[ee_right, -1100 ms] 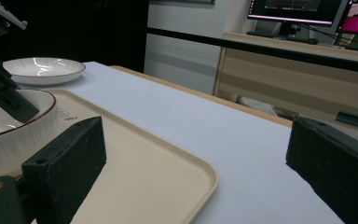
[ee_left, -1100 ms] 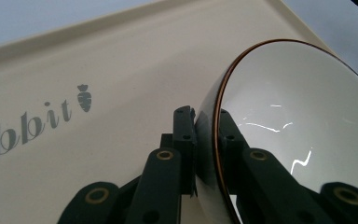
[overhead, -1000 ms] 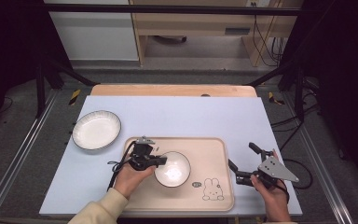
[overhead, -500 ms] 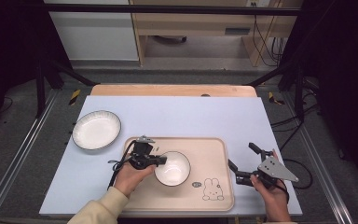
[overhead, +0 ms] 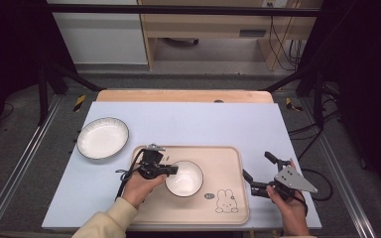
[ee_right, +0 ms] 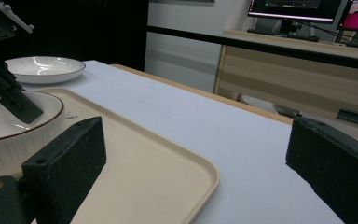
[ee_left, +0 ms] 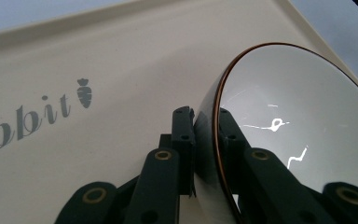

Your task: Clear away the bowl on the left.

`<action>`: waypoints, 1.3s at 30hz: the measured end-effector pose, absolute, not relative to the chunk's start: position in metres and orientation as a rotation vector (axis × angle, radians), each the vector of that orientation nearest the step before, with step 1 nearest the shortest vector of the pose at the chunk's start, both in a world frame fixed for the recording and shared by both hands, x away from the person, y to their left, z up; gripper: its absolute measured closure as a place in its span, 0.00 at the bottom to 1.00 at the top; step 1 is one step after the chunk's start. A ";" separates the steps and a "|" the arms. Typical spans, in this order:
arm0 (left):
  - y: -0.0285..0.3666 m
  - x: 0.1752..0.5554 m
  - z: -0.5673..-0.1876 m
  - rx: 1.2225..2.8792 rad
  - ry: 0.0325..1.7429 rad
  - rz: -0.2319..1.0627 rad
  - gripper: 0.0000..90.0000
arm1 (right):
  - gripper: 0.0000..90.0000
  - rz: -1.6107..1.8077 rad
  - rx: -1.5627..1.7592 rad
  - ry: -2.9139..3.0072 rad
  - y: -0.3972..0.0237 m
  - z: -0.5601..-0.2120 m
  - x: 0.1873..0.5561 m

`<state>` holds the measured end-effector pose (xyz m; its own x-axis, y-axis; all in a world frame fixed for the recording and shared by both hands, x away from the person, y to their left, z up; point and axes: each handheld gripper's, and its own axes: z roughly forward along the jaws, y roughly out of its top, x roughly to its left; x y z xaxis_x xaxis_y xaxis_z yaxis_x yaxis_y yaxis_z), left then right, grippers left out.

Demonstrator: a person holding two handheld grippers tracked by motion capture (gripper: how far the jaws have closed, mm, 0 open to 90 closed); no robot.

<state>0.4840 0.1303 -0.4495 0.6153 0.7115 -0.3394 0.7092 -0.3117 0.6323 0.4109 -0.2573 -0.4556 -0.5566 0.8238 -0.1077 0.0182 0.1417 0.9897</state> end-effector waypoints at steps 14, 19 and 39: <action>0.129 0.482 -0.449 2.068 1.108 0.029 0.90 | 0.06 1.485 0.816 1.738 -0.257 -0.456 0.411; 0.130 0.483 -0.449 2.066 1.104 0.017 0.89 | 0.06 1.482 0.822 1.742 -0.257 -0.456 0.411; 0.132 0.480 -0.447 2.065 1.091 0.076 0.73 | 0.06 1.480 0.828 1.745 -0.256 -0.456 0.411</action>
